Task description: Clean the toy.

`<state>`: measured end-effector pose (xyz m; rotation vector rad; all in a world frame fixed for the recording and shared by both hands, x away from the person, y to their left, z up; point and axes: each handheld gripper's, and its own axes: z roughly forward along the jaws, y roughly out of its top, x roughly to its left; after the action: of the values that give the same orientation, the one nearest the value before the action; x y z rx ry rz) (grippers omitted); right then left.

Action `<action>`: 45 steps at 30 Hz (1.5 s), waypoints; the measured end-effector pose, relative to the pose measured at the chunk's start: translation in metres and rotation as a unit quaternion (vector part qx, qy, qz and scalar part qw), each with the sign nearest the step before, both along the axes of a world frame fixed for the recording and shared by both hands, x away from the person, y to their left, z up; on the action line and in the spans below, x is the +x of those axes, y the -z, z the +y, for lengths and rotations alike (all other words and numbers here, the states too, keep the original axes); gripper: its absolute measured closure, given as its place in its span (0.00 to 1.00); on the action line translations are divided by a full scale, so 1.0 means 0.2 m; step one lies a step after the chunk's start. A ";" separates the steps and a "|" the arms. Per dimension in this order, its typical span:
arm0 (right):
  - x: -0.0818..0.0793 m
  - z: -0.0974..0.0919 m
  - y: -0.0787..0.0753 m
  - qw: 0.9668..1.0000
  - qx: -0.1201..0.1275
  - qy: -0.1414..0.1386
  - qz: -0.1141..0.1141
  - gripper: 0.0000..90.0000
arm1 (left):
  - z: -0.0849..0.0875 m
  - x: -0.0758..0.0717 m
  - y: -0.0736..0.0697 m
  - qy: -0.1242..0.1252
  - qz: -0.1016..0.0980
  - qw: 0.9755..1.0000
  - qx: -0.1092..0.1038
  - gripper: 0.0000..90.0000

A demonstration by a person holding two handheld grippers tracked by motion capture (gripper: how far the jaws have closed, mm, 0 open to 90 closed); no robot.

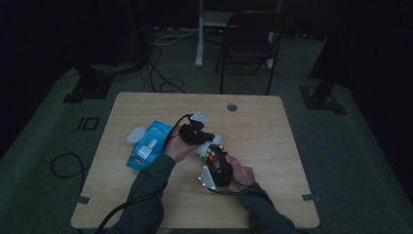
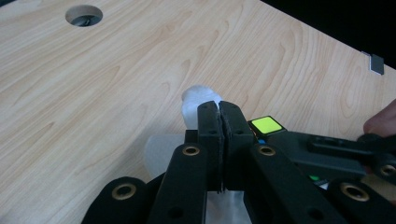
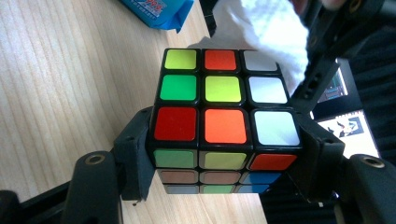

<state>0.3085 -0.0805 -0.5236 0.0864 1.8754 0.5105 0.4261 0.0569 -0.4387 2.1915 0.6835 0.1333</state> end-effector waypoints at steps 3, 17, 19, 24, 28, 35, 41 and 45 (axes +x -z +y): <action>0.01 -0.01 0.00 1.000 0.004 0.001 0.002 0.38 | 0.01 -0.02 -0.02 0.000 -0.007 1.000 -0.009 0.99; 0.06 -0.08 -0.05 0.988 0.122 0.003 0.092 0.38 | 0.04 -0.08 -0.04 0.000 -0.026 0.999 -0.040 0.99; 0.07 -0.10 -0.06 0.984 0.143 0.000 0.109 0.38 | 0.04 -0.09 -0.03 -0.001 -0.026 0.999 -0.044 0.99; 0.10 -0.13 -0.09 0.964 0.205 -0.010 0.169 0.38 | 0.05 -0.09 -0.03 -0.004 -0.027 0.998 -0.050 0.99; 0.12 -0.16 -0.11 0.948 0.242 -0.017 0.205 0.38 | 0.05 -0.10 -0.03 -0.007 -0.036 0.998 -0.051 0.99; 0.15 -0.19 -0.12 0.924 0.289 -0.021 0.252 0.38 | 0.04 -0.11 -0.01 -0.009 -0.047 0.998 -0.045 0.99; 0.18 -0.22 -0.13 0.907 0.319 -0.021 0.276 0.38 | 0.05 -0.12 0.00 -0.009 -0.053 0.998 -0.044 0.99; 0.18 -0.22 -0.13 0.902 0.326 -0.023 0.283 0.38 | 0.05 -0.13 0.00 -0.013 -0.061 0.997 -0.042 0.99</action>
<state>0.3450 -0.1252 -0.4970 0.7006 2.1818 1.2372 0.3995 0.0672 -0.4393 2.0758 0.6383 0.2455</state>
